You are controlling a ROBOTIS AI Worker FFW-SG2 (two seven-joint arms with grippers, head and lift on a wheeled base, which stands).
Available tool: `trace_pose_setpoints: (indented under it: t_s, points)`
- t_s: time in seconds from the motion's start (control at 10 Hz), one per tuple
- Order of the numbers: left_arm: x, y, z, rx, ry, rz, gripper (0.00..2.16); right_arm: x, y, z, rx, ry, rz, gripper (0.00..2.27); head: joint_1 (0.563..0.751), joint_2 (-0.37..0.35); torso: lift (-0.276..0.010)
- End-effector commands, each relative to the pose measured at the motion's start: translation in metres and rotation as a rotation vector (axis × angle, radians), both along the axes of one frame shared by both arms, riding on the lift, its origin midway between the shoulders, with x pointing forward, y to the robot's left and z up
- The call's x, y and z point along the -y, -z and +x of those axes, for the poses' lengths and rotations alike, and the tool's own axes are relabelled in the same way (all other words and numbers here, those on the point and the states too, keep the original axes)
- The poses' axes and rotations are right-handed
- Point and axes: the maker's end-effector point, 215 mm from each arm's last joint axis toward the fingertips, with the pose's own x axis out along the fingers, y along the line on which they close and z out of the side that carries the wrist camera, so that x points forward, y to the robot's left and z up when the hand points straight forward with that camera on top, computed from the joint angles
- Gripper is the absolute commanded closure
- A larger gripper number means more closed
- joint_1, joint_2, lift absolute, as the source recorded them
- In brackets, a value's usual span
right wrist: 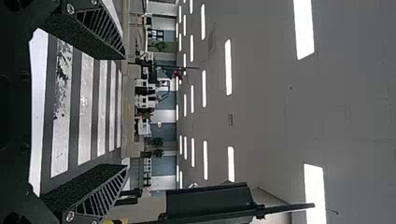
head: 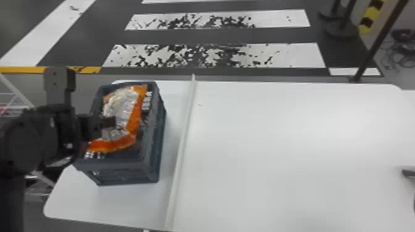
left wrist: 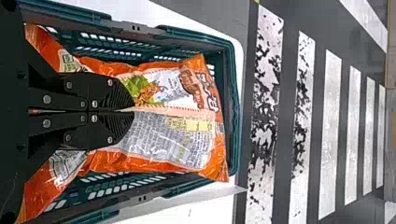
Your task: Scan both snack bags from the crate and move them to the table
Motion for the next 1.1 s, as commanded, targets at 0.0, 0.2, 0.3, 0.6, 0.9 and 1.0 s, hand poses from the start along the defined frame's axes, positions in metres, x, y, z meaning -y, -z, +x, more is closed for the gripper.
trace_pose_setpoints:
  t_s: [0.0, 0.2, 0.3, 0.6, 0.9, 1.0]
  points:
    - [-0.002, -0.017, -0.003, 0.04, -0.005, 0.029, 2.13, 0.0, 0.001, 0.002, -0.003, 0.0, 0.001, 0.1, 0.695, 0.108, -0.087]
    - [-0.001, -0.032, -0.006, 0.077, -0.005, 0.036, 2.13, 0.0, 0.004, 0.005, -0.013, -0.003, 0.003, 0.1, 0.695, 0.115, -0.087]
    - [0.003, -0.038, -0.008, 0.094, -0.004, 0.027, 2.13, 0.0, 0.003, 0.004, -0.01, -0.003, 0.003, 0.1, 0.695, 0.114, -0.087]
    - [0.026, -0.064, -0.01, 0.171, 0.04, -0.03, 2.13, 0.002, 0.004, 0.005, -0.01, 0.003, 0.003, 0.1, 0.695, 0.096, -0.087]
    - [0.089, -0.096, -0.027, 0.242, 0.178, -0.104, 2.13, 0.004, 0.006, 0.01, -0.009, 0.008, 0.007, 0.1, 0.695, 0.037, -0.087]
    - [0.118, -0.104, -0.033, 0.259, 0.236, -0.137, 2.13, 0.004, 0.006, 0.01, -0.008, 0.009, 0.008, 0.1, 0.695, -0.004, -0.087]
